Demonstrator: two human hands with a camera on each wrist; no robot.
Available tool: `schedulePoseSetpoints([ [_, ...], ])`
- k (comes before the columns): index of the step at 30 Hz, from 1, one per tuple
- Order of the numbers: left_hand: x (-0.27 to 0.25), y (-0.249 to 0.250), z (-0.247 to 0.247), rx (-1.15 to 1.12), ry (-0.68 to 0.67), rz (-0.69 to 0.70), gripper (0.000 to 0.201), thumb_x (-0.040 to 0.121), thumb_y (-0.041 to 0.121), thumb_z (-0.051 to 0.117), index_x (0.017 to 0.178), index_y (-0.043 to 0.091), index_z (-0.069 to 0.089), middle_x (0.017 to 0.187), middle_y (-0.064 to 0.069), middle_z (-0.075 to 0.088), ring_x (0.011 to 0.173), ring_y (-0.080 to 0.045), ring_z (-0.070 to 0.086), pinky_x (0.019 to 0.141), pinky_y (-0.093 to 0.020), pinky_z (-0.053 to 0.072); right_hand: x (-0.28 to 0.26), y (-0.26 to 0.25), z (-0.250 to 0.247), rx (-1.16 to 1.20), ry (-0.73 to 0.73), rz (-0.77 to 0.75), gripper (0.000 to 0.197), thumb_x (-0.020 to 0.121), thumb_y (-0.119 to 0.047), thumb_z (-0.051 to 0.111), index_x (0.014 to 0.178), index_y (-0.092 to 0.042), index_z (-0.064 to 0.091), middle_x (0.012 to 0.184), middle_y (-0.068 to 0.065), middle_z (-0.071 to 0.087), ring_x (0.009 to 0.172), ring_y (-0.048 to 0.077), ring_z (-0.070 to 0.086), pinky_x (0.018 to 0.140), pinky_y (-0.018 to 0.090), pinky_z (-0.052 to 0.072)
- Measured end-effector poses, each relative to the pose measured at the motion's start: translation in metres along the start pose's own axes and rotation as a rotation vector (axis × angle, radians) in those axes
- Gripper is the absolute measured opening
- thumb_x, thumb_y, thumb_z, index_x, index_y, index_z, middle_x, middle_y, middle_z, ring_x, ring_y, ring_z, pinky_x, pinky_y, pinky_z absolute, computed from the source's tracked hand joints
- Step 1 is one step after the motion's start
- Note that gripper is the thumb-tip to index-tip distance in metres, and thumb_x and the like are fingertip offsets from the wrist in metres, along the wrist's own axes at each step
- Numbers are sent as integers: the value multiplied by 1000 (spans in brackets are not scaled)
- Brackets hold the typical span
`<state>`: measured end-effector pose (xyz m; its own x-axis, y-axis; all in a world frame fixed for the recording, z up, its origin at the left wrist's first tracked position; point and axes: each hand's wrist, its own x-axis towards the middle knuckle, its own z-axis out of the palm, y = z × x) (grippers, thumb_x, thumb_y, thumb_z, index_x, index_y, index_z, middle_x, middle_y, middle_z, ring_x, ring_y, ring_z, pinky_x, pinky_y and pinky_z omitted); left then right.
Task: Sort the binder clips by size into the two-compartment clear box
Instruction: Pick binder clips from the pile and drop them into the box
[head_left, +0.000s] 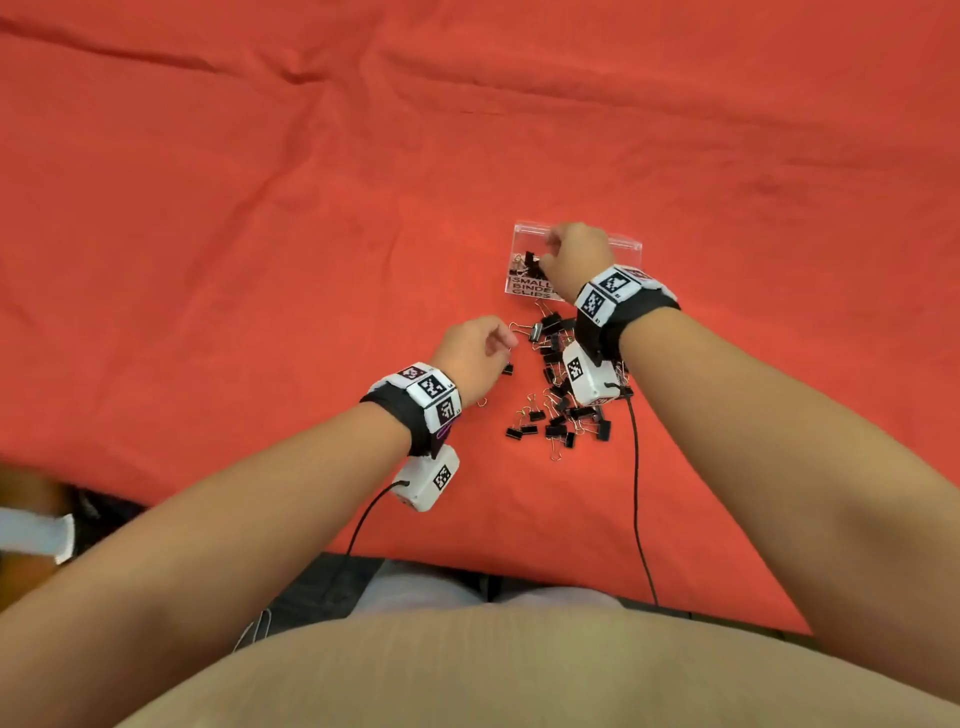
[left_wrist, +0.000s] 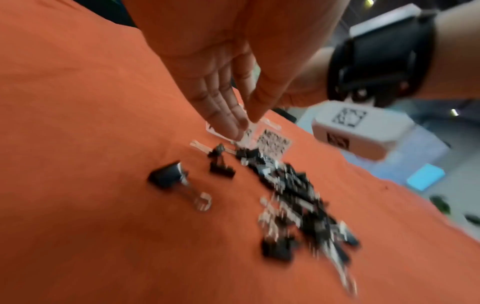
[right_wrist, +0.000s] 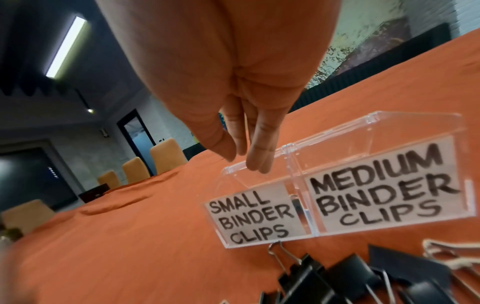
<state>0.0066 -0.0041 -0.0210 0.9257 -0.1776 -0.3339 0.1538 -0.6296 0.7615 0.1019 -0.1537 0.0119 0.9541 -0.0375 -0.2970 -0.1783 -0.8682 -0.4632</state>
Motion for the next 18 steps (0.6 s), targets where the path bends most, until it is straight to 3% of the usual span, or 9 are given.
schedulePoseSetpoints([
  [2, -15, -13, 11, 135, -145, -14, 8, 84, 12, 61, 87, 19, 64, 84, 4, 63, 74, -12, 58, 71, -24, 50, -11, 4, 0, 32, 16, -36, 30, 88, -6, 51, 117, -6, 61, 116, 13, 65, 101, 26, 63, 83, 29, 50],
  [6, -34, -22, 31, 360, -259, 15, 15, 81, 29, 68, 87, 18, 59, 85, 4, 56, 83, -19, 58, 73, -33, 51, -51, 21, 12, 54, -98, -140, 22, 90, -9, 49, 107, -12, 64, 104, 4, 66, 76, 13, 62, 65, 18, 49],
  [9, -42, -23, 42, 456, -272, 76, 24, 82, 34, 66, 91, 17, 52, 97, -1, 54, 89, -23, 55, 73, -34, 46, -85, 39, 31, 2, -214, -189, 22, 87, -7, 49, 99, -13, 66, 99, 4, 68, 81, 14, 62, 75, 24, 52],
  [13, -45, -25, 46, 468, -270, 122, 21, 84, 24, 63, 97, 15, 49, 107, -6, 55, 96, -26, 55, 78, -38, 48, -114, 58, 56, -96, -307, -210, 22, 82, -7, 53, 98, -12, 66, 102, 7, 64, 92, 22, 62, 83, 32, 51],
  [18, -40, -26, 38, 397, -197, 67, 24, 76, 11, 59, 97, 15, 49, 105, -5, 54, 96, -26, 53, 81, -38, 48, -122, 66, 75, -125, -322, -269, 29, 85, -9, 54, 111, -13, 64, 110, 11, 52, 101, 27, 56, 86, 33, 45],
])
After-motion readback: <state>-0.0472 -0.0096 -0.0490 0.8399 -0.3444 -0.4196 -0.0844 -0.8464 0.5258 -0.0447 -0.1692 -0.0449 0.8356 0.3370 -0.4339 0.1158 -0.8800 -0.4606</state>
